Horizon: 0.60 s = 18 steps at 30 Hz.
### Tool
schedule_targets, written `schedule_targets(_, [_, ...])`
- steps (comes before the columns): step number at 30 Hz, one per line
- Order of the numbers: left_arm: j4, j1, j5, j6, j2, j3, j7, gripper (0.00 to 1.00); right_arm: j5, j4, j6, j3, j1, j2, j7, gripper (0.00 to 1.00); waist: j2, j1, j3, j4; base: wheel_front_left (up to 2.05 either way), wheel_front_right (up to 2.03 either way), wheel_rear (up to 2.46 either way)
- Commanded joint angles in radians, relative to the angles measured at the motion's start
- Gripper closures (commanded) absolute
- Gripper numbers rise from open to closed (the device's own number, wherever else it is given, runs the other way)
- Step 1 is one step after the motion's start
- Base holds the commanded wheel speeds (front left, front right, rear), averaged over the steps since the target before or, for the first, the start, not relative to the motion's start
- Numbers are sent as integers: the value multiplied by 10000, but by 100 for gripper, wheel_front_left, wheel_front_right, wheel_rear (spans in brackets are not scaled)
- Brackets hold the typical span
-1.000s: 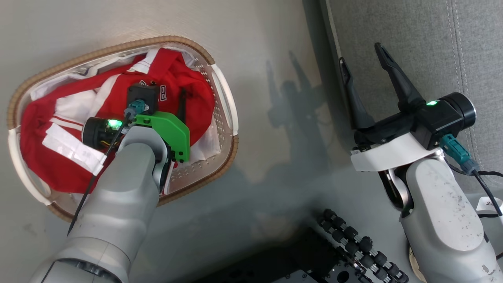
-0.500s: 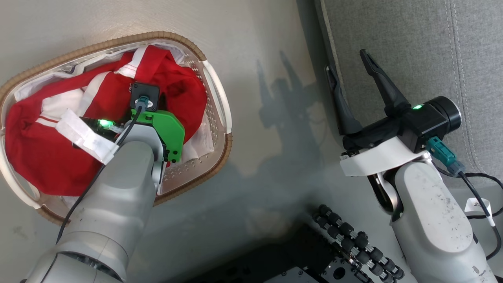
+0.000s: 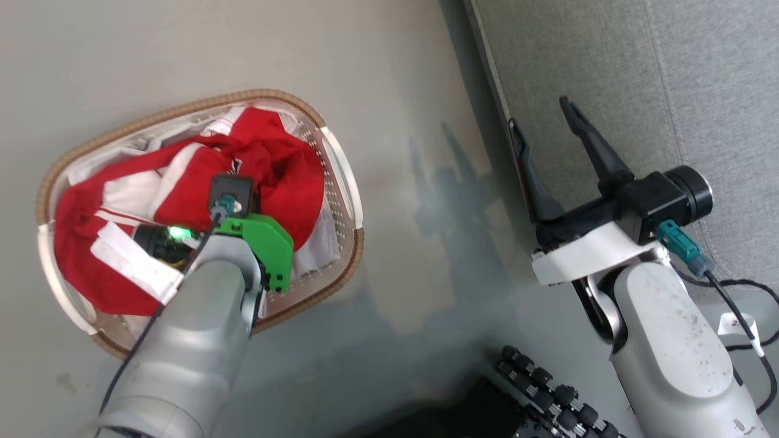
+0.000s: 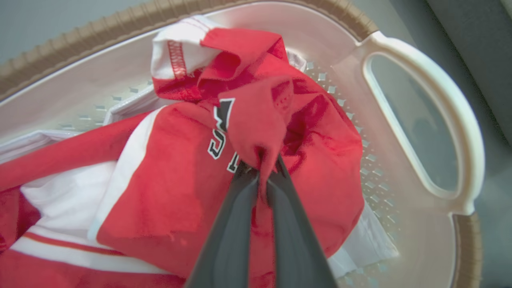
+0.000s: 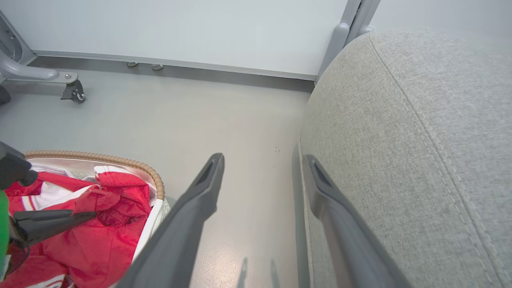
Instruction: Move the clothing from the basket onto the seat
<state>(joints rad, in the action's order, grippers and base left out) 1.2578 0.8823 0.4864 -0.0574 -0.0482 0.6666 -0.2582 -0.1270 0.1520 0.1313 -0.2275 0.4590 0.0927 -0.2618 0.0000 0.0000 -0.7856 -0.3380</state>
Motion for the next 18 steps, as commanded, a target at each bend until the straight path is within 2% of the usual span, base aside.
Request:
schedule_targets(1, [-184,-342,37,58,-52,-9,-72,100,46,81,-10,36,-250,103,-48,0,0,0,1097,377,0,0,0])
schedule_targets(10, [-2560,-2100,-461,-63,-145,-661,-77,100,58,410,-10,-241,-937,294,-48,0,0,0,2935,1144,0,0,0])
schedule_targets(18, [-4310,-3312,-1275,164,-128,-1476,-77,100,106,616,-10,-452,-1517,363,-48,0,0,0,4077,1829,0,0,0])
